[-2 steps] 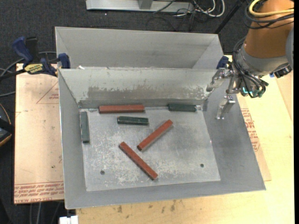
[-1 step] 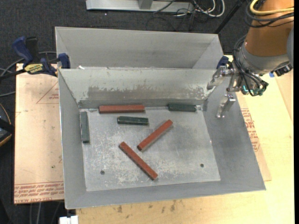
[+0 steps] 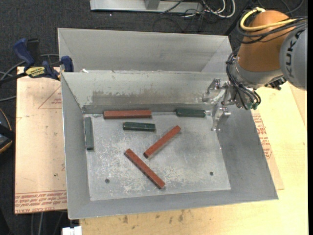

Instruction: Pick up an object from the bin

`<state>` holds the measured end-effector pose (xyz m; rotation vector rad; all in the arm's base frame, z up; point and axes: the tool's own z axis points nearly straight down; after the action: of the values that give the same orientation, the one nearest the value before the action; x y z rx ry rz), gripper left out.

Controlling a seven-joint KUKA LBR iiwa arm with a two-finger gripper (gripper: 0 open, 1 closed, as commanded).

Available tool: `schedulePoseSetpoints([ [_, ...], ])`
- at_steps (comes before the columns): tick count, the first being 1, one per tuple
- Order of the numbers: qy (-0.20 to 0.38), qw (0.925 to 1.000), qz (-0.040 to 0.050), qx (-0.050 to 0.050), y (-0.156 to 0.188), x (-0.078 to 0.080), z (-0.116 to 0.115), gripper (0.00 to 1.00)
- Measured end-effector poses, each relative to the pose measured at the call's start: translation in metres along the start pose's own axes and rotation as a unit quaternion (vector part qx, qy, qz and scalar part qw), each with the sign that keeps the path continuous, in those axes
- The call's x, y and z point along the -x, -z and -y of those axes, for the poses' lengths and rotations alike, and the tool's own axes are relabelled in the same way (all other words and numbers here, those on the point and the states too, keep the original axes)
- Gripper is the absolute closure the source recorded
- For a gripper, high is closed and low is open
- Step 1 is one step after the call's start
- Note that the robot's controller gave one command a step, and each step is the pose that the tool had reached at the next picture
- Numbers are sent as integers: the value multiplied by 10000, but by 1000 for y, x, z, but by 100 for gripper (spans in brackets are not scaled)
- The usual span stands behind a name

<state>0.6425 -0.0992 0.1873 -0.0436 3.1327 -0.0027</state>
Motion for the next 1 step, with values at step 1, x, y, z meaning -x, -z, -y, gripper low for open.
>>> schedulePoseSetpoints([
  [1, 144, 9999, -58, 25, -36, -4, -6, 0],
])
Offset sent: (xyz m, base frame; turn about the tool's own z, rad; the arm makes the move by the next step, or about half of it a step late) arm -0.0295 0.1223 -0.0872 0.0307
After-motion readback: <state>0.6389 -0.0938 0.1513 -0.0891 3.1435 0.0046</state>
